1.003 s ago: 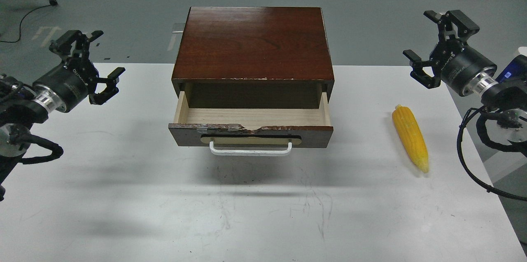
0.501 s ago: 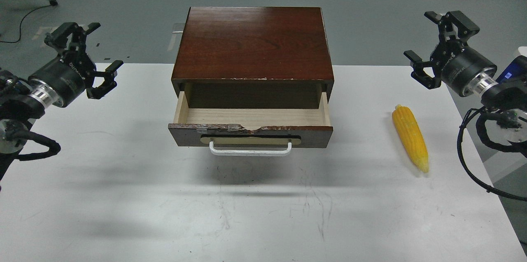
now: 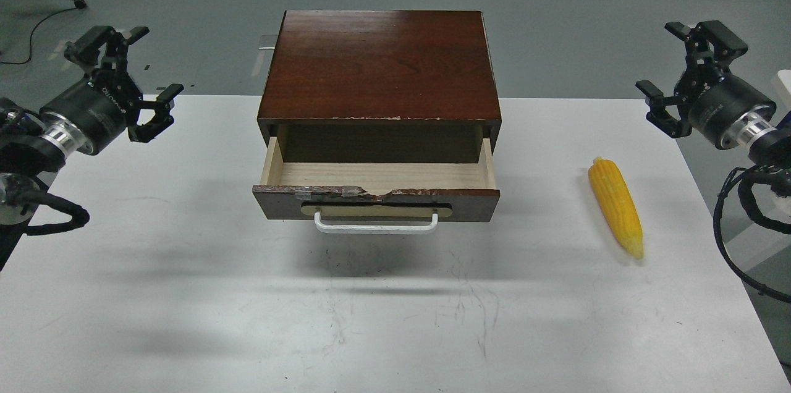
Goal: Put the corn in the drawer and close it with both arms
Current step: 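Move the right gripper down to the yellow corn cob and grasp it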
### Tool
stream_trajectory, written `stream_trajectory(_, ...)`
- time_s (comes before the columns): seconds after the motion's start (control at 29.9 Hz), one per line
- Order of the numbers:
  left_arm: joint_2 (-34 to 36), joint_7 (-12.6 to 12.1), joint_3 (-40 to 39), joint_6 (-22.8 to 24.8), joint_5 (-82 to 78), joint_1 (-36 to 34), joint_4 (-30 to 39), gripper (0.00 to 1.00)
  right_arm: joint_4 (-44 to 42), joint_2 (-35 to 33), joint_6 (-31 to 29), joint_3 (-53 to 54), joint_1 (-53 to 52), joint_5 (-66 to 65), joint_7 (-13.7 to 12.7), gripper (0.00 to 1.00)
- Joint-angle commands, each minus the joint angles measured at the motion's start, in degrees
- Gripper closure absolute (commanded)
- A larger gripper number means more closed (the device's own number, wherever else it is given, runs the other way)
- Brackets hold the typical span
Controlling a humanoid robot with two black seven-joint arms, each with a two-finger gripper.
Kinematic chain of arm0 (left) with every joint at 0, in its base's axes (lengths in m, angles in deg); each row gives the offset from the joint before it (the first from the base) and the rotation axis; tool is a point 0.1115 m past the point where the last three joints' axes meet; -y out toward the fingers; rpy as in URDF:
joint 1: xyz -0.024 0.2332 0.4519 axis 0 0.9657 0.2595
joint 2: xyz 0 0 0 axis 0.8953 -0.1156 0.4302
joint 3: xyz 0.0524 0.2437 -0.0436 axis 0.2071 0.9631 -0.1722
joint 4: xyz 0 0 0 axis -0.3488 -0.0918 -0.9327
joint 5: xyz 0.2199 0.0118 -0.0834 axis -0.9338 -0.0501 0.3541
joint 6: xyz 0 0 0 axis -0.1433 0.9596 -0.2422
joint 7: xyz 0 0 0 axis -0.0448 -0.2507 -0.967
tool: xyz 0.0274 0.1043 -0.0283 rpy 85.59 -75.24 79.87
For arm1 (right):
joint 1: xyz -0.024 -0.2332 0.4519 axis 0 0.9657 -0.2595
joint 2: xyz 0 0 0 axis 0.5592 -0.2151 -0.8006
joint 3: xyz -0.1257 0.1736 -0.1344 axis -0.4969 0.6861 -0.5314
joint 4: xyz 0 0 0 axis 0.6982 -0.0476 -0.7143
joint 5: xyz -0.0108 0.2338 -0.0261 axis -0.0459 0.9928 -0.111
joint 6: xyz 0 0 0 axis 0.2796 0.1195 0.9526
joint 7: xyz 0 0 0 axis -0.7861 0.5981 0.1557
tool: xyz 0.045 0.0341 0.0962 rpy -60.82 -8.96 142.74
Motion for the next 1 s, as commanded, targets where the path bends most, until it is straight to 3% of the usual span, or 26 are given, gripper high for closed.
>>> stream_trajectory(0.0,0.0,0.0,0.0,-0.1,0.0,0.1,0.1,0.02,0.1,0.0,0.2,-0.1,0.2,0.1,0.1,0.0)
stream_trajectory(0.33,1.5,-0.1,0.2,0.3,-0.2,0.0,0.2,0.02,-4.1,0.6,1.1,4.7,0.2,0.5,1.1,0.0)
stream_trajectory(0.57,1.7,-0.1,0.5,0.0,-0.2,0.1,0.2,0.02,-3.3,0.6,5.2,2.1,-0.1,-0.3,1.0,0.0)
stream_trajectory(0.77,1.9,-0.1,0.6,0.1,-0.2,0.0,0.2,0.02,-3.2,0.1,5.4,-0.6,-0.8,-0.9,0.9,0.0)
stream_trajectory(0.87,2.0,-0.1,0.6,0.1,-0.2,0.0,0.3,0.02,-2.7,0.0,6.0,-2.2,-0.9,-4.8,0.9,0.0)
stream_trajectory(0.97,2.1,-0.1,0.6,0.1,-0.2,-0.1,0.4,0.02,-2.6,-0.1,7.0,-7.4,-2.9,-17.2,0.8,0.0)
